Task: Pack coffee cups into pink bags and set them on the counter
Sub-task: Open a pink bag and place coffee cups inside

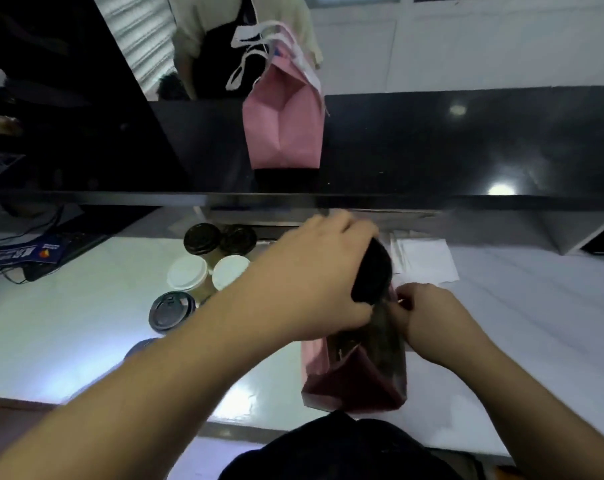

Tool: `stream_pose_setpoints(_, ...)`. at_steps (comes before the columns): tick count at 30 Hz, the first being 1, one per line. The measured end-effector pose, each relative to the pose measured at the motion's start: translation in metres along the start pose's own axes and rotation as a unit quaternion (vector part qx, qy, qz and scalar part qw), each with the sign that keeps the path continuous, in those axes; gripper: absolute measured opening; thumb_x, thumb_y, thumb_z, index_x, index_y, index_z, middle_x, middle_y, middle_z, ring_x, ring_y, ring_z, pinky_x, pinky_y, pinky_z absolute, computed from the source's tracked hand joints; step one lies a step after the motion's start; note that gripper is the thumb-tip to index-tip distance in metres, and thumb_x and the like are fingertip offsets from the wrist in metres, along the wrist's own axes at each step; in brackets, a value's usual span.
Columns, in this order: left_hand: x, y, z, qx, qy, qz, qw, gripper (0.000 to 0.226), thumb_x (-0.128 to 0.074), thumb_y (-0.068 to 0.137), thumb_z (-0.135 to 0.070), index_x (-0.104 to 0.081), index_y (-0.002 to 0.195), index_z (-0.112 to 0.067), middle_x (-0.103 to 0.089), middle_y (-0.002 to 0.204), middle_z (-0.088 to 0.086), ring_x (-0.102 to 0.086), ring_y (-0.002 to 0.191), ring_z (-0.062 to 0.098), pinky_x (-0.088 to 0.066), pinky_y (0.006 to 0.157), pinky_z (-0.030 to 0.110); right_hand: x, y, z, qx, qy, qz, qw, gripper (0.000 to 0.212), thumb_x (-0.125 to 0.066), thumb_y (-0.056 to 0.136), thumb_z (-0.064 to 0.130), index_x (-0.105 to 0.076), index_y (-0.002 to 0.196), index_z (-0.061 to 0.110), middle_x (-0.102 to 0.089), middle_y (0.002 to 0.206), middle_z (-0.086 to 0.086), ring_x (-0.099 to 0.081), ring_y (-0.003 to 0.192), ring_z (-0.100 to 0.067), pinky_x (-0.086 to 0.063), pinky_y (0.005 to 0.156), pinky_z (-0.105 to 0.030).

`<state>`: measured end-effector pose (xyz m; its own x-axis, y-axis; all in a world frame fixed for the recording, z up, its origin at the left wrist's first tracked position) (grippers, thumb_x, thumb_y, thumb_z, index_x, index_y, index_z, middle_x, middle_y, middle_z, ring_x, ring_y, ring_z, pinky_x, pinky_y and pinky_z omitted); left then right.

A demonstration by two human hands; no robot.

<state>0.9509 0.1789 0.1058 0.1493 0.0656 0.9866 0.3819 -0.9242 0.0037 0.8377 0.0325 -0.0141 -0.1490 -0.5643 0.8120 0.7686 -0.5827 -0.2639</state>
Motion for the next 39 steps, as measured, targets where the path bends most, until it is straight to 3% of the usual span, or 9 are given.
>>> stream_pose_setpoints(3, -0.045, 0.024, -0.001, -0.015, 0.026, 0.093, 0.995, 0.069, -0.077, 0.080, -0.054, -0.047, 0.137, -0.028, -0.053, 0.125, -0.003, -0.055, 0.112, 0.020, -0.047, 0.079, 0.032, 0.004, -0.001, -0.007, -0.006, -0.004, -0.003, 1.000, 0.036, -0.049, 0.099, 0.032, -0.061, 0.068, 0.021, -0.064, 0.055, 0.002, -0.060, 0.046, -0.011, -0.038, 0.042, -0.024)
stream_pose_setpoints(8, -0.103, 0.054, 0.001, -0.004, 0.035, 0.181, 0.983, 0.063, -0.077, 0.083, -0.036, -0.049, 0.136, -0.020, -0.055, 0.132, 0.006, -0.058, 0.115, 0.028, -0.055, 0.088, 0.043, 0.007, -0.003, -0.014, -0.020, -0.014, -0.003, 1.000, 0.039, -0.046, 0.101, 0.029, -0.058, 0.065, 0.022, -0.064, 0.060, 0.004, -0.060, 0.052, -0.012, -0.035, 0.043, -0.025)
stream_pose_setpoints(11, -0.127, 0.066, 0.009, 0.023, 0.034, 0.161, 0.986, 0.065, -0.077, 0.088, -0.029, -0.045, 0.142, -0.015, -0.051, 0.140, 0.009, -0.053, 0.125, 0.030, -0.052, 0.099, 0.044, 0.007, -0.003, -0.018, -0.022, -0.021, 0.004, 1.000, 0.035, -0.047, 0.101, 0.025, -0.056, 0.067, 0.021, -0.063, 0.064, 0.002, -0.059, 0.057, -0.015, -0.033, 0.045, -0.027)
stream_pose_setpoints(16, -0.152, 0.078, 0.020, 0.068, 0.027, 0.142, 0.987, 0.063, -0.073, 0.092, -0.029, -0.042, 0.143, -0.012, -0.048, 0.141, 0.012, -0.050, 0.128, 0.034, -0.050, 0.105, 0.051, 0.007, -0.002, -0.019, -0.021, -0.011, 0.010, 1.000, 0.034, -0.045, 0.103, 0.025, -0.058, 0.071, 0.020, -0.063, 0.066, 0.001, -0.060, 0.059, -0.016, -0.036, 0.047, -0.026)
stream_pose_setpoints(21, -0.161, 0.089, 0.019, 0.072, -0.003, 0.165, 0.984, 0.072, -0.074, 0.091, -0.025, -0.038, 0.151, -0.008, -0.047, 0.147, 0.016, -0.049, 0.132, 0.037, -0.044, 0.113, 0.049, 0.007, 0.000, -0.022, -0.018, -0.015, 0.010, 1.000, 0.030, -0.044, 0.101, 0.022, -0.058, 0.075, 0.017, -0.064, 0.071, -0.002, -0.062, 0.064, -0.020, -0.038, 0.050, -0.029)
stream_pose_setpoints(28, -0.160, 0.090, 0.011, 0.050, 0.037, 0.164, 0.984, 0.063, -0.066, 0.096, -0.012, -0.037, 0.152, -0.011, -0.046, 0.147, 0.012, -0.049, 0.130, 0.039, -0.050, 0.105, 0.053, 0.008, 0.000, -0.025, -0.020, -0.024, 0.001, 1.000, 0.029, -0.044, 0.101, 0.023, -0.065, 0.084, 0.013, -0.067, 0.077, -0.004, -0.063, 0.069, -0.022, -0.054, 0.061, -0.038)
stream_pose_setpoints(34, -0.162, 0.082, 0.005, 0.048, 0.063, 0.086, 0.993, 0.065, -0.073, 0.089, -0.010, -0.042, 0.146, -0.013, -0.046, 0.142, 0.010, -0.050, 0.124, 0.039, -0.058, 0.091, 0.050, 0.004, -0.001, -0.026, -0.012, -0.027, -0.007, 1.000, 0.029, -0.045, 0.099, 0.021, -0.057, 0.076, 0.010, -0.061, 0.069, -0.006, -0.055, 0.062, -0.021, -0.033, 0.048, -0.031)
stream_pose_setpoints(39, -0.175, 0.086, 0.016, 0.064, 0.030, 0.138, 0.988, 0.063, -0.067, 0.093, -0.010, -0.042, 0.150, -0.017, -0.047, 0.146, 0.008, -0.049, 0.127, 0.039, -0.051, 0.102, 0.052, 0.004, -0.001, -0.024, -0.008, -0.021, -0.002, 1.000, 0.030, -0.044, 0.100, 0.021, -0.054, 0.073, 0.013, -0.060, 0.067, -0.004, -0.053, 0.059, -0.020, -0.030, 0.047, -0.029)
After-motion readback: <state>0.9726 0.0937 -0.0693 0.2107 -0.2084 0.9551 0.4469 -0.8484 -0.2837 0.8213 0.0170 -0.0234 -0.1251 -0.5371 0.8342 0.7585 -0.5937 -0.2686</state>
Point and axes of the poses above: each hand's wrist, its own y-axis towards the middle knuckle, its own x-axis out of the back of the hand, z = x × y, the point moved 2 cm from there along y, towards the middle knuckle
